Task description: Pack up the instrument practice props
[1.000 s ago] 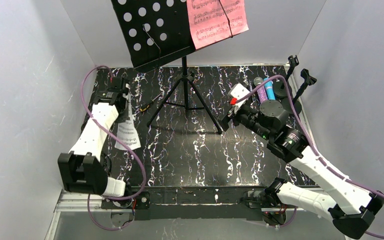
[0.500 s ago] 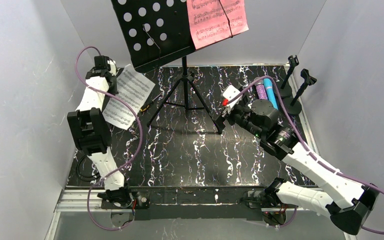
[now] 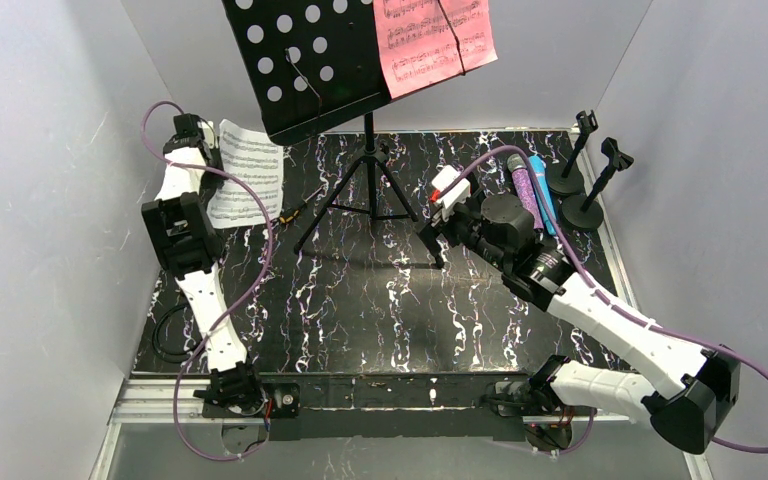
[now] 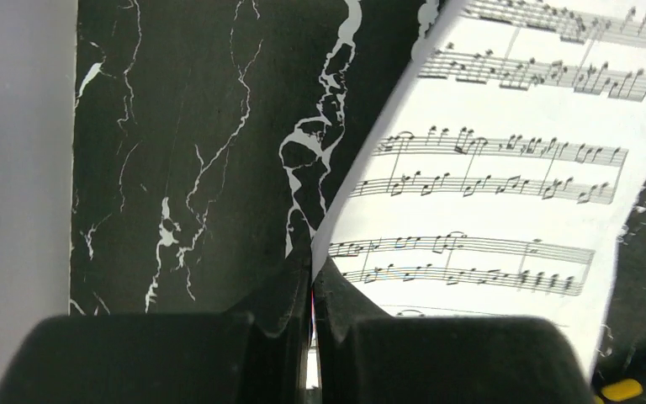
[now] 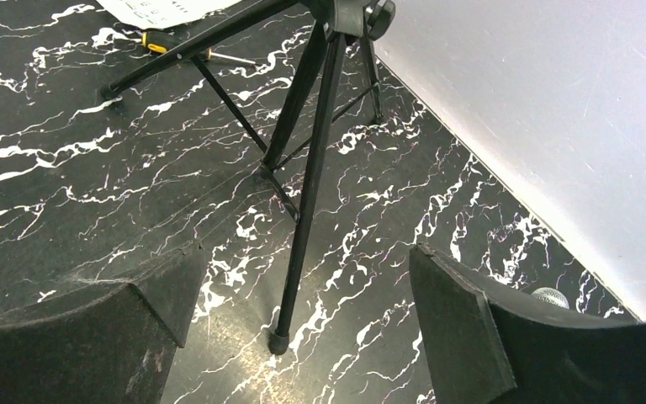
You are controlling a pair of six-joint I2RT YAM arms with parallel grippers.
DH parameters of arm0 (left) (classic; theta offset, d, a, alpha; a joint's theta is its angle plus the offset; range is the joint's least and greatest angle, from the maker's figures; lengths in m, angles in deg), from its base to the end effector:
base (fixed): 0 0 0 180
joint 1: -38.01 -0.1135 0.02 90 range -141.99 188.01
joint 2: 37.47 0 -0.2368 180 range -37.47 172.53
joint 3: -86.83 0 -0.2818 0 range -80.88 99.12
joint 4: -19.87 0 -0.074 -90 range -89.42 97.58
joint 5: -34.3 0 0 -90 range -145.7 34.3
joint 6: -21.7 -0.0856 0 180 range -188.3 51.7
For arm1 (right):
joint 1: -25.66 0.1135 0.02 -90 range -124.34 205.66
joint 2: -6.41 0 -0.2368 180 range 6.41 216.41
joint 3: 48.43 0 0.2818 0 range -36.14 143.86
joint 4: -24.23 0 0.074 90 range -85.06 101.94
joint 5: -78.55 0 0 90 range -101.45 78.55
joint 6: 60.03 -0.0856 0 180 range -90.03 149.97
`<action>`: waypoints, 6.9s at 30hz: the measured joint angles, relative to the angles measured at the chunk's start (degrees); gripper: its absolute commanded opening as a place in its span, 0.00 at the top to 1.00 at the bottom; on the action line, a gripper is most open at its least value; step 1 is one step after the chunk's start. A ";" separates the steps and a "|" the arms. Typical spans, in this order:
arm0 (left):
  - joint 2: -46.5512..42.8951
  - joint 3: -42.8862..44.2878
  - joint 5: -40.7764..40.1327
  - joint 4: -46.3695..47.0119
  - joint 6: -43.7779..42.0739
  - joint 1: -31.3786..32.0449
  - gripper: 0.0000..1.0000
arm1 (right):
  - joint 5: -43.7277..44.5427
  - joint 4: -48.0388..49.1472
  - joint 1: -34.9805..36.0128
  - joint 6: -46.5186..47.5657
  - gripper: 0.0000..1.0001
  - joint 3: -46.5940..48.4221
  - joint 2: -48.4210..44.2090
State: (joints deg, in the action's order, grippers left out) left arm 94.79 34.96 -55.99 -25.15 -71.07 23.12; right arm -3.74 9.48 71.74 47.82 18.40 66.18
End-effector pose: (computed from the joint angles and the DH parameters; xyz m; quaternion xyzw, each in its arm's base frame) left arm 0.5456 0.1455 0.1477 -0.0998 0.9318 0.0559 0.3445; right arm 0.2426 0.2354 0.3315 -0.3602 0.6607 0.1110 0.6491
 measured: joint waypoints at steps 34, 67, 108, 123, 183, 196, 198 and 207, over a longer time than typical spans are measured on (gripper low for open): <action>2.80 7.54 -3.41 2.34 -5.25 -1.20 0.17 | 2.71 -4.72 0.00 -3.54 0.01 5.68 4.96; 0.74 -6.60 -10.51 3.32 1.86 17.20 0.02 | 3.98 -4.70 0.00 -4.42 0.01 5.55 3.54; -24.46 -20.70 -5.40 0.85 11.72 16.33 0.02 | -5.35 2.62 -4.31 -9.94 0.06 3.82 13.68; -52.68 -46.86 -1.03 -3.67 19.47 27.28 0.03 | -13.16 19.71 -9.22 -13.38 0.35 4.37 30.75; -73.70 -26.47 24.26 0.13 31.08 35.17 0.05 | 34.95 13.29 2.80 -31.28 0.02 4.26 22.18; -57.57 -5.86 23.45 3.58 33.18 42.99 0.06 | 31.26 -10.93 2.73 -22.84 0.01 9.57 -0.24; -54.31 -1.95 22.36 3.61 32.61 44.41 0.06 | 30.93 -16.26 2.73 -21.68 0.01 14.78 -0.31; -41.70 14.62 17.07 3.98 29.77 49.11 0.11 | 29.99 -35.91 2.71 -18.64 0.01 42.60 2.36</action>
State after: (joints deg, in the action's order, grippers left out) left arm 53.09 49.58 -38.92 -21.17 -41.30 72.23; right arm 26.24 -26.43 74.45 29.17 61.00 68.54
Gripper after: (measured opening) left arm 0.913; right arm 0.985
